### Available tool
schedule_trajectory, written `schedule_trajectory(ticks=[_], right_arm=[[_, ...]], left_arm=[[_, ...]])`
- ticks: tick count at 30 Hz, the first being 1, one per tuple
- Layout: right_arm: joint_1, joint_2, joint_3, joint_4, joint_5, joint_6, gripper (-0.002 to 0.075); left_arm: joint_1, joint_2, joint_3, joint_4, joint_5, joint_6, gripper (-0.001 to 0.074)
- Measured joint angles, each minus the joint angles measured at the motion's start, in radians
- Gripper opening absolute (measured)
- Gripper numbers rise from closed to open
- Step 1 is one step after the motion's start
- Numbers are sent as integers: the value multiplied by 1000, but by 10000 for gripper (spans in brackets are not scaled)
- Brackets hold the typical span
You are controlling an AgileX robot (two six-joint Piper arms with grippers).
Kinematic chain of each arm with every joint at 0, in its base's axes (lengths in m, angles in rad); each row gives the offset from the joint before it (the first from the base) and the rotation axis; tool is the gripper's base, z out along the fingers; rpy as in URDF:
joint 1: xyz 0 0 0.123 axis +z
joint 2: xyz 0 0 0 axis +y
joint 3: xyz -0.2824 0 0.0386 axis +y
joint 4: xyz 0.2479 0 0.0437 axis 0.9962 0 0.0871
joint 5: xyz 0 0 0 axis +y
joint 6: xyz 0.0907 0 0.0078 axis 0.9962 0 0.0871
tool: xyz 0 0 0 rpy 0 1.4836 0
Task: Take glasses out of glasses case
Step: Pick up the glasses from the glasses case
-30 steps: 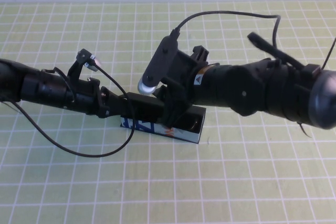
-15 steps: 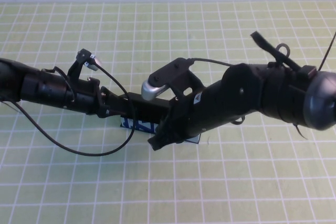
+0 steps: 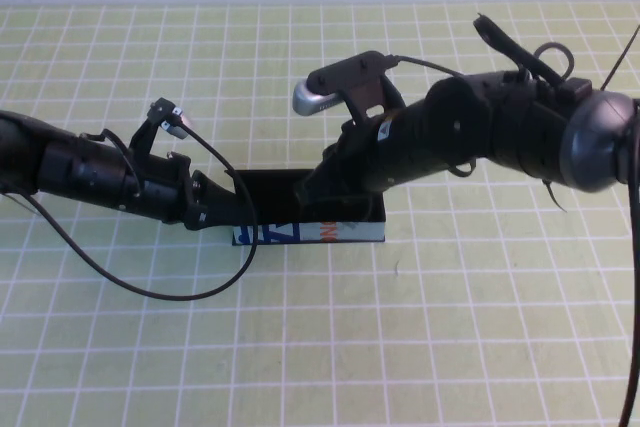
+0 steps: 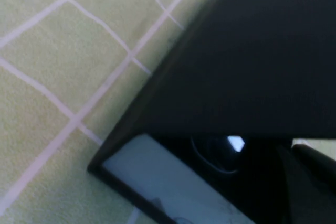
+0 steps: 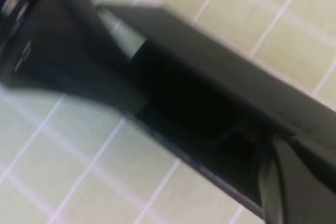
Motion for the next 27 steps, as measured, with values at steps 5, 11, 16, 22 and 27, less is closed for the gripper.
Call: schedule_trajectory(ticks=[5,11,16,22,27], right_arm=[[-39,83,-122,2,69,0,-16],[-51,148,-235,29,146,0,-16],[-51,151,-288,50,152,0,-16],[-51,209,-350,52,149,0,-17],[-53,273,-405,52,151,0,-17]], left_arm=[[0,0,0,4,5,-2,-4],[0,0,0,17,10,-4,-4],[0,0,0,22,14,-4,-4],[0,0,0,24,14,-4,-4],[0,0,0,25,14,-4,-4]])
